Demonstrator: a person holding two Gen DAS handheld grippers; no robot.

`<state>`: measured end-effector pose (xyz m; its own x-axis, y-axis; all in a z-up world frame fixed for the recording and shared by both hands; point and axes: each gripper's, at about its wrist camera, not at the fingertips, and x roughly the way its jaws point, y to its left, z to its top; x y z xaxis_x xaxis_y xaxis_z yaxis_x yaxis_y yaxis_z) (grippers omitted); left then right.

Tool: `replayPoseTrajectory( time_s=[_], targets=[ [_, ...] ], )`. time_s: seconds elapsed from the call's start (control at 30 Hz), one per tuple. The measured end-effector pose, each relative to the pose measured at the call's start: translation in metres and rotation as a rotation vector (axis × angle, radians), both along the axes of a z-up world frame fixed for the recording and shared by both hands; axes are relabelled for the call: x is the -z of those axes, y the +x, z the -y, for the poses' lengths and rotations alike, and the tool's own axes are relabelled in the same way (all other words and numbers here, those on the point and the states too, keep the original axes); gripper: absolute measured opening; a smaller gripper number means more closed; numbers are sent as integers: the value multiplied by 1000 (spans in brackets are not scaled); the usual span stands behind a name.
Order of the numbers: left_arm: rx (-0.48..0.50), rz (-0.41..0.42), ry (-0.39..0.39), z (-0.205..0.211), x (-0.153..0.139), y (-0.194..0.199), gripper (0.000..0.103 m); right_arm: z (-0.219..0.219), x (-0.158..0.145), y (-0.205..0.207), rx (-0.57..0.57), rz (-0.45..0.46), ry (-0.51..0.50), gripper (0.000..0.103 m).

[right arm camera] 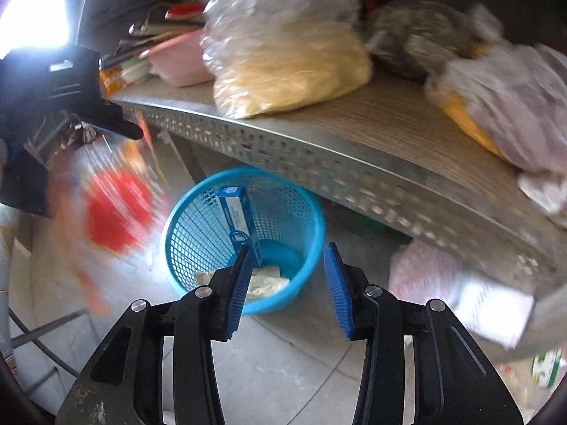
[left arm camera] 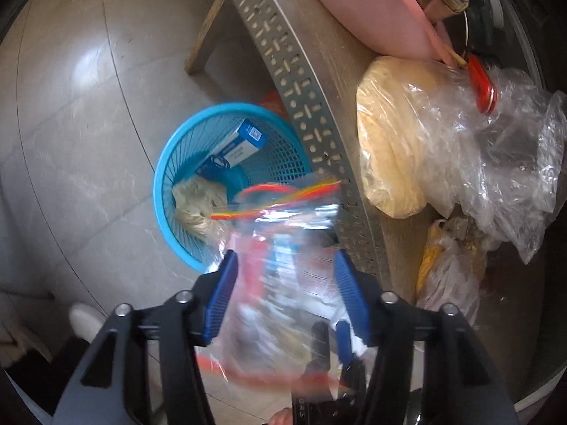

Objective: Collect trash
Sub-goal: 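Open both tools to drop the bag and paper into the wastebasket, then move both tools back over the table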

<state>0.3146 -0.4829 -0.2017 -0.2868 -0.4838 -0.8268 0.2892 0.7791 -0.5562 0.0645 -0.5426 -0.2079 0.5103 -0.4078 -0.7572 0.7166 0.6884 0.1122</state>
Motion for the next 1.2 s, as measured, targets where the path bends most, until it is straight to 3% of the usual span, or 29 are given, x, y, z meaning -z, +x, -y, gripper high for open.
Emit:
replayPoseTrajectory(
  time_s=[0.2, 0.67, 0.93, 1.07, 1.2],
  targets=[
    [-24, -2, -40, -23, -28, -2, 60, -9, -4, -24, -6, -9, 2, 41],
    [-28, 128, -205, -125, -148, -20, 67, -23, -9, -46, 5, 2, 17, 41],
    [-32, 330, -327, -214, -217, -67, 79, -39, -31, -55, -30, 13, -32, 50],
    [-79, 452, -441, -266, -241, -94, 87, -51, -48, -58, -52, 27, -44, 56],
    [-109, 554, -475, -309, -253, -119, 89, -62, -72, -60, -98, 62, -27, 67]
  ],
)
